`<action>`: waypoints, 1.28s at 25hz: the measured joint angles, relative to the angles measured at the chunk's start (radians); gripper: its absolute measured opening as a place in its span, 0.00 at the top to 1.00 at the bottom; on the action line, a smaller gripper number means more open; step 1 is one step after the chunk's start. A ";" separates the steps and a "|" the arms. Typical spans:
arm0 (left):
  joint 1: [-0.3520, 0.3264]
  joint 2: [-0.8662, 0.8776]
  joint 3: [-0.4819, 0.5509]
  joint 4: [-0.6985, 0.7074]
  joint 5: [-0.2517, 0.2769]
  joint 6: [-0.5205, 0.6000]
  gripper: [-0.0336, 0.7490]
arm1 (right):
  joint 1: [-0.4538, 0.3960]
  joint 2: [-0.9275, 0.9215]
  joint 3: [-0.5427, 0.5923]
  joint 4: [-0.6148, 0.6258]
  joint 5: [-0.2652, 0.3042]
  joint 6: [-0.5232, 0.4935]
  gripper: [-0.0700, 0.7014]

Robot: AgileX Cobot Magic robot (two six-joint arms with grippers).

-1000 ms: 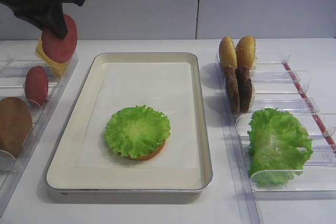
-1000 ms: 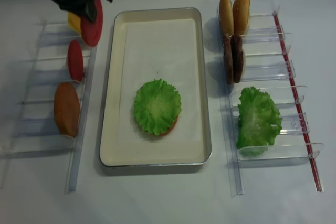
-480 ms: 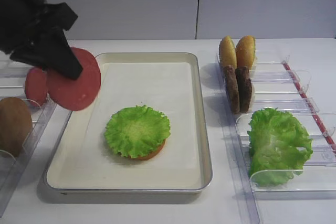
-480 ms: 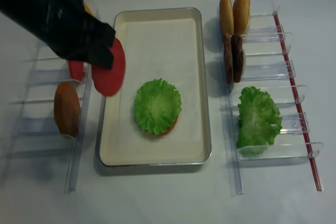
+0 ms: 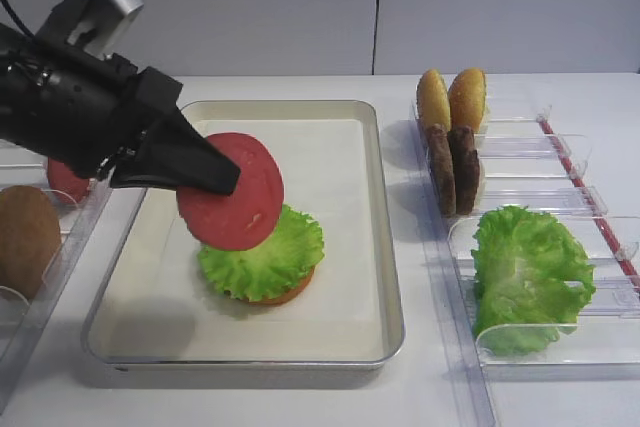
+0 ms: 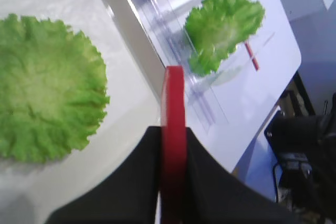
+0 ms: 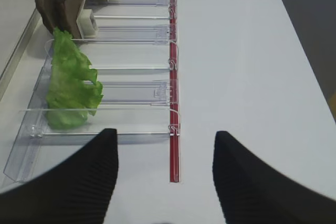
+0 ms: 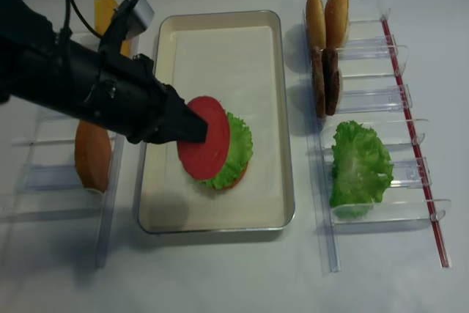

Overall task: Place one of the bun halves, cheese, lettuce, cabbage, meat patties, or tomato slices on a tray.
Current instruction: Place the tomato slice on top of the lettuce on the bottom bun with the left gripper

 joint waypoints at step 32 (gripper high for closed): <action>0.000 0.396 0.023 -0.331 -0.050 0.194 0.90 | 0.000 0.000 0.000 0.000 0.000 0.003 0.34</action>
